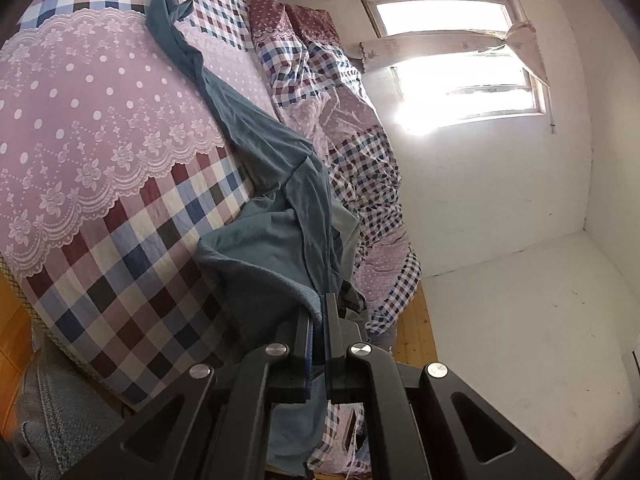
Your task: Fold clothes
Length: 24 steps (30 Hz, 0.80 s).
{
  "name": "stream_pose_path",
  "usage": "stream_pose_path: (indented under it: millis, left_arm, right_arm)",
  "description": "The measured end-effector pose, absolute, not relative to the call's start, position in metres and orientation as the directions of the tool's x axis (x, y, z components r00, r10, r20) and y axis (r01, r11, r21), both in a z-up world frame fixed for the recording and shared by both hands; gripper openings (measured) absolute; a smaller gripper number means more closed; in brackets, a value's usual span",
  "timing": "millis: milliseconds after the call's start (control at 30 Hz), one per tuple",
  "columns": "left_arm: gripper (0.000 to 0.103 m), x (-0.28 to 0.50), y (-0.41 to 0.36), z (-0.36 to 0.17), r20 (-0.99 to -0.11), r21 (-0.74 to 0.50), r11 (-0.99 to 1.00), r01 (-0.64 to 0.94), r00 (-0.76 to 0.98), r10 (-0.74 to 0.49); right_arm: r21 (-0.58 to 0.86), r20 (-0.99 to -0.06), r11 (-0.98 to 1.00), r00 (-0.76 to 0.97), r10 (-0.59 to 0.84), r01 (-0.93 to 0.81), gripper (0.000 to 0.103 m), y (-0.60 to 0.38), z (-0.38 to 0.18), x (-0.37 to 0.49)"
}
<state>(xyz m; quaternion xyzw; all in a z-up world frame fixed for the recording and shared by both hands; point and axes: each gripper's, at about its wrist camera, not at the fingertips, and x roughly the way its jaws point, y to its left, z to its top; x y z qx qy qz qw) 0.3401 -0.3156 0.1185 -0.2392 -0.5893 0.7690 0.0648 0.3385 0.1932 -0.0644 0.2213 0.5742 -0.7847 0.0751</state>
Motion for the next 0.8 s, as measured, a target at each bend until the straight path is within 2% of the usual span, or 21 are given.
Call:
stream_pose_path:
  millis: [167,300,600,800]
  left_arm:
    - [0.002,0.346,-0.315,0.119,-0.309,-0.932,-0.305,0.196,-0.871,0.382]
    - [0.002,0.353,-0.310,0.121,-0.317,-0.928,-0.317,0.194,-0.861,0.399]
    - [0.002,0.387,-0.299,0.146,-0.308,-0.925,-0.347,0.156,-0.843,0.440]
    - [0.002,0.416,-0.293,0.160,-0.288,-0.930,-0.343,0.130,-0.838,0.464]
  right_arm:
    - [-0.842,-0.432,-0.418,-0.890,0.145,0.341,0.000,0.215,-0.012,0.329]
    - [-0.797,-0.465,-0.499,-0.872,0.150,0.339,0.000,0.237,0.045,0.319]
    - [-0.803,-0.425,-0.512,-0.895,0.135,0.304,0.000,0.255,0.121,0.357]
    - [-0.771,-0.458,-0.550,-0.880,0.128,0.321,0.000,0.270,0.164,0.372]
